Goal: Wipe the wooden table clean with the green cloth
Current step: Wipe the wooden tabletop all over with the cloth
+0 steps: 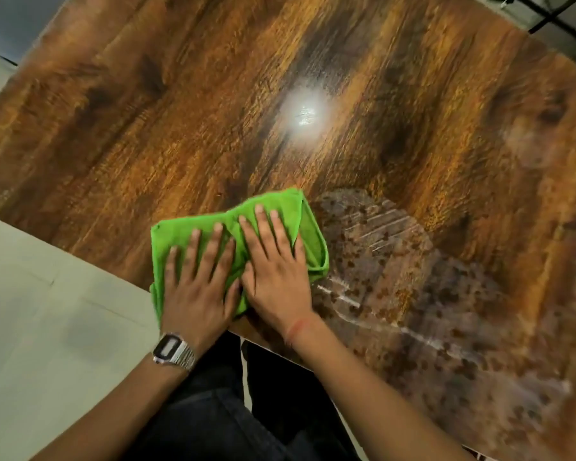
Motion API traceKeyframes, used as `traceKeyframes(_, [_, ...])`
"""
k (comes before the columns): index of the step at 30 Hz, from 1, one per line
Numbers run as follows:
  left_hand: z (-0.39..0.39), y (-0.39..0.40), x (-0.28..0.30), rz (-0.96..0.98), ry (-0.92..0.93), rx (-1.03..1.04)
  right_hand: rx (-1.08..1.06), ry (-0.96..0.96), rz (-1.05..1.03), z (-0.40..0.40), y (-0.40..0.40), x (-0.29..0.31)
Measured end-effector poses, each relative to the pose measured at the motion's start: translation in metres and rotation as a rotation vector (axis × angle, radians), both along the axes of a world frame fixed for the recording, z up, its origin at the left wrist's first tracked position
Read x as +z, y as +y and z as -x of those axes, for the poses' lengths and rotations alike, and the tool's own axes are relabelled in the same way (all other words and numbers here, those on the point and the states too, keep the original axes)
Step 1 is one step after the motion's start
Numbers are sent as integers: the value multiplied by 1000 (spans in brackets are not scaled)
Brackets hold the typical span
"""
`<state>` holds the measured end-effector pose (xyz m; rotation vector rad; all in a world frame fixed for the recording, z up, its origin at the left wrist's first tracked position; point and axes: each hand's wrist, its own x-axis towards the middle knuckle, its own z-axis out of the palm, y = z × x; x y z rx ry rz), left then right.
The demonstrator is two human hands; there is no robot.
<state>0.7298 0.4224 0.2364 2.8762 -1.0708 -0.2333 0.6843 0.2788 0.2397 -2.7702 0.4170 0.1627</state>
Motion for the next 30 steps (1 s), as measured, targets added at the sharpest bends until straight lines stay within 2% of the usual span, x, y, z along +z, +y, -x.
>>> traceKeyframes(5, [47,43,0,-28,50,-110,-30,31,-51,63,45,2])
traceKeyframes(10, [45,29,6,-54,94,-82,-31,32,-70,64,39,3])
traceKeyframes(14, [22,-15,10,-43,104,-102,-67,-4,-38,46,-3,0])
traceKeyframes(24, [-77,-214,2,-2,82,-260,-349,32,37,-33,-182,2])
traceKeyframes(27, [-72,-215,-2,6,64,-268,-365,18,37,-28,-178,1])
traceKeyframes(30, [-45,-180,-3,50,44,-330,-365,38,75,8,-142,3])
